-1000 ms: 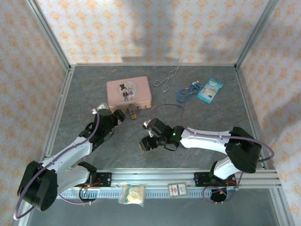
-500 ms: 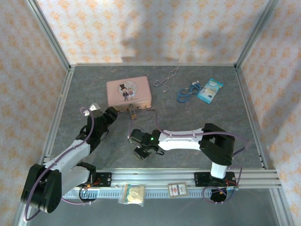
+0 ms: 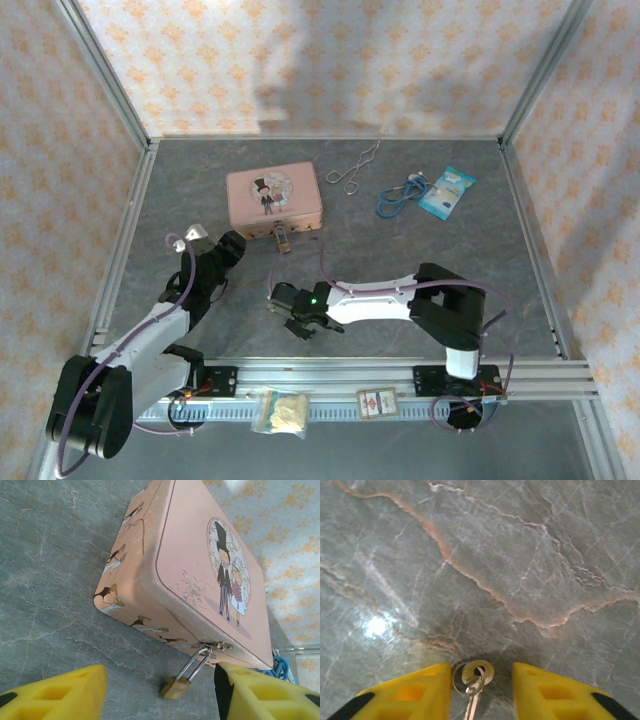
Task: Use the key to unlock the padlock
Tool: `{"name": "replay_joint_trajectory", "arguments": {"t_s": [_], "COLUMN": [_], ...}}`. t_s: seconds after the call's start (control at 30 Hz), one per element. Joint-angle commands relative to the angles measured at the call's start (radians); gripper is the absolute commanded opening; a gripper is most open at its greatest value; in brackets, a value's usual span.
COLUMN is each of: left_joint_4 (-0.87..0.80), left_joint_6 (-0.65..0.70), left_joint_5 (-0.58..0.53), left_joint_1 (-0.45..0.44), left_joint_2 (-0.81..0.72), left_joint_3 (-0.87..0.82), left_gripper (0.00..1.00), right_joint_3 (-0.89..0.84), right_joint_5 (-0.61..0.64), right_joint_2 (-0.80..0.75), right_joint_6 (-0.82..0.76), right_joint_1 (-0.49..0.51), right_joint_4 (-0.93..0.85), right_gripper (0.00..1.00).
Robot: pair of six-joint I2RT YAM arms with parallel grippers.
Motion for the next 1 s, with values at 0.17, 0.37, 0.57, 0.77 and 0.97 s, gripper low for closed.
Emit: {"name": "replay_joint_trajectory", "arguments": {"t_s": [0.17,0.37,0.57,0.77,0.97], "left_joint_4": [0.026,0.091,0.25,0.415,0.646], "left_joint_6": [-0.006,0.024,0.027,-0.047,-0.067], "left_joint_5": [0.024,0.1,0.216,0.183,0.097], "left_joint_1": [0.011,0.011,-0.011,-0.141,-0.327], "left_joint_2": [-0.027,-0.026,-0.008,0.02,0.138], "left_joint_3": [-0.012,-0.019,-0.05,-0.075,-0.088], "left_gripper": [0.59,0.58,0.56,0.56,0.56], "right_joint_3": [0.024,-0.048,-0.157,-0.306,-0.387], "right_joint_5": [0.093,-0.024,-0.156,-0.198,-0.15], "right_joint_2": [0.061,-0.051,-0.208,-0.366,-0.454], "right_joint_6": [0.132,0.27,0.402,0.549,0.637], "right_joint_1": [-0.018,-0.135,-0.271,-0.361,-0.399], "right_joint_4": [-0.002,0.121,0.323,0.62,0.774], "right_gripper": [0.09,0.0,0.0,0.0,0.0]}}
